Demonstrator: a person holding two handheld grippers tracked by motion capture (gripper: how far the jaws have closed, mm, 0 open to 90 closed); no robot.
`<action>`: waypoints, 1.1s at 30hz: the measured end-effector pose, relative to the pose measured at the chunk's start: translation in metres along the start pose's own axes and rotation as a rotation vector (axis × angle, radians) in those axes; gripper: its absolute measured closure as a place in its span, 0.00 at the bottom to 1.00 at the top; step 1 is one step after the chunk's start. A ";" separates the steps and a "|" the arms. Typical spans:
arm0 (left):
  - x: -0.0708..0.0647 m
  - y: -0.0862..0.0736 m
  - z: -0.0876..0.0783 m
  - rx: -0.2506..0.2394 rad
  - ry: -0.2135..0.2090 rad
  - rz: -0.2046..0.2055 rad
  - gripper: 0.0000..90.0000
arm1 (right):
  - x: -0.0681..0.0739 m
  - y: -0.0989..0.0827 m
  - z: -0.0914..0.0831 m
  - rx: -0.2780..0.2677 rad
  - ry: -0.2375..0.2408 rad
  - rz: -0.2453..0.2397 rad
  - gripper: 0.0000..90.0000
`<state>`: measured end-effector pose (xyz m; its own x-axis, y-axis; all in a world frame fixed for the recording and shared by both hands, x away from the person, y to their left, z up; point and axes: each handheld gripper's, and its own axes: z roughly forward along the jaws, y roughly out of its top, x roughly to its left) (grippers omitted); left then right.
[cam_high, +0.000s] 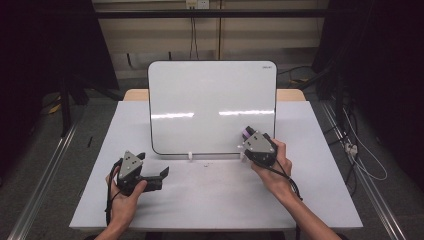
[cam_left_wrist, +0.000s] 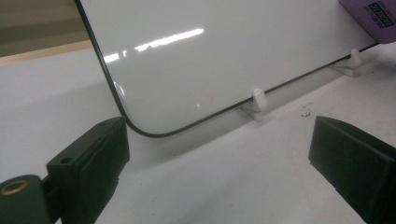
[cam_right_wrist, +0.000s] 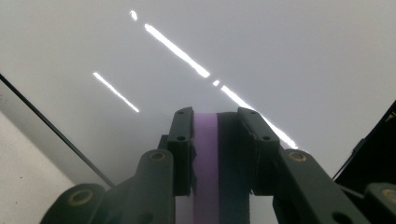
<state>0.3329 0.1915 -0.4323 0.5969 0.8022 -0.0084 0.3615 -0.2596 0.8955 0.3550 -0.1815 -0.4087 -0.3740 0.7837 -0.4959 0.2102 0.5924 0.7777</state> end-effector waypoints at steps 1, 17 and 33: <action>0.000 0.000 0.000 -0.001 0.001 0.003 0.06 | 0.000 0.000 0.000 -0.001 0.001 0.006 0.76; 0.005 -0.002 -0.007 -0.010 0.023 -0.016 0.06 | -0.020 -0.015 -0.005 -0.040 0.070 0.279 0.21; 0.005 0.000 -0.014 -0.024 0.044 -0.032 0.06 | -0.037 -0.052 -0.040 -0.095 0.192 0.540 0.07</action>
<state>0.3258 0.2034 -0.4262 0.5527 0.8332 -0.0184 0.3624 -0.2203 0.9056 0.3216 -0.2491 -0.4156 -0.3957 0.9169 0.0524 0.3376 0.0921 0.9368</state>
